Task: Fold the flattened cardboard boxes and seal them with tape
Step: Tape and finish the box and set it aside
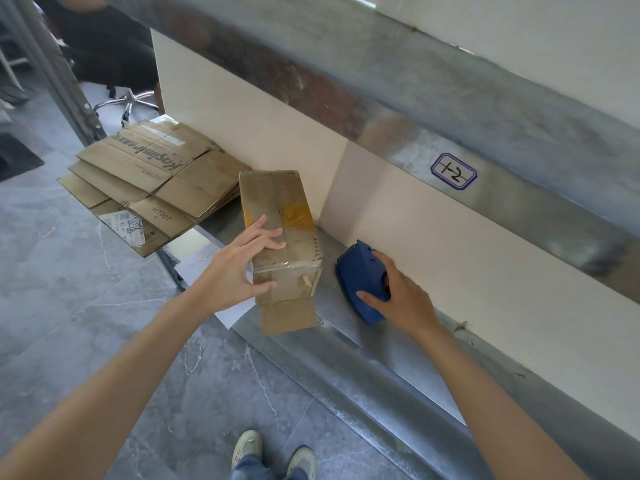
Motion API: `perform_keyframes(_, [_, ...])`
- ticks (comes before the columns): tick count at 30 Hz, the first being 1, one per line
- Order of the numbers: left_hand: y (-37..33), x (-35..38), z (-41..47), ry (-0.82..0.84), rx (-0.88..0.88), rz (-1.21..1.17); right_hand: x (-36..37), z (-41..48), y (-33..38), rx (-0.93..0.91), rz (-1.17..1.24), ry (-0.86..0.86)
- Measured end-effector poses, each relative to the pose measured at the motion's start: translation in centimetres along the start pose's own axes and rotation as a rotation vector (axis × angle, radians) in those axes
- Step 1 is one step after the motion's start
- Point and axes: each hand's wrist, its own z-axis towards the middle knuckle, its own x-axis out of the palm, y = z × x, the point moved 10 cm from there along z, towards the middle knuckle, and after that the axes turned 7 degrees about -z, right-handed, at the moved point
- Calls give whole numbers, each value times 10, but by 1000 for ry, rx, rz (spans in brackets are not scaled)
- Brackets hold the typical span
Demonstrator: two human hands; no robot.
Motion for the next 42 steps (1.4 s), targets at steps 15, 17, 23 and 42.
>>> perform_keyframes(15, [-7, -7, -1, -97, 62, 173, -36, 23, 143, -537, 161, -162])
perform_keyframes(17, [-8, -6, -1, -86, 66, 186, -37, 23, 142, -539, 175, -212])
perform_keyframes(23, [-11, -8, -3, -75, 34, 163, -37, 24, 142, -525, 165, -169])
perform_keyframes(42, [-6, -16, -11, -136, -51, 78, -37, 32, 141, -460, 247, -165])
